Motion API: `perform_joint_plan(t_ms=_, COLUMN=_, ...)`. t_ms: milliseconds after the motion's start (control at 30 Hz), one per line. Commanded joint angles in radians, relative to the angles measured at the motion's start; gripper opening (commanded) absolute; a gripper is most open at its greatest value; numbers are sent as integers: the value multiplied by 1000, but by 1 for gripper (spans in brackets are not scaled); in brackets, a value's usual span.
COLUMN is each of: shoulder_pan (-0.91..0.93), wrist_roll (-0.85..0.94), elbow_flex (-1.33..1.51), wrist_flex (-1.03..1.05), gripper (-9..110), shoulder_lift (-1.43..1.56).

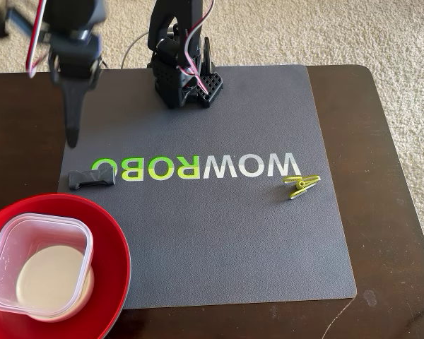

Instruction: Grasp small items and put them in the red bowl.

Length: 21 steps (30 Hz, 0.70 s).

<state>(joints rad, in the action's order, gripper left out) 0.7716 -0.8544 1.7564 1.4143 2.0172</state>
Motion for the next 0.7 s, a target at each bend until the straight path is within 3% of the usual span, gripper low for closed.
perform_joint_plan(t_ms=0, shoulder_pan=114, wrist_roll=-107, elbow_flex=239, wrist_flex=-198, gripper=36, shoulder_lift=8)
perform_joint_plan(t_ms=300, shoulder_pan=75, wrist_roll=-112, elbow_flex=324, wrist_flex=-489, gripper=38, shoulder_lift=-249)
perform_joint_plan(t_ms=533, shoulder_pan=26, wrist_roll=-117, elbow_flex=302, wrist_flex=-554, gripper=38, shoulder_lift=-405)
perform_joint_plan(t_ms=667, shoulder_pan=8, wrist_roll=-118, elbow_flex=316, wrist_flex=-526, gripper=26, shoulder_lift=-426)
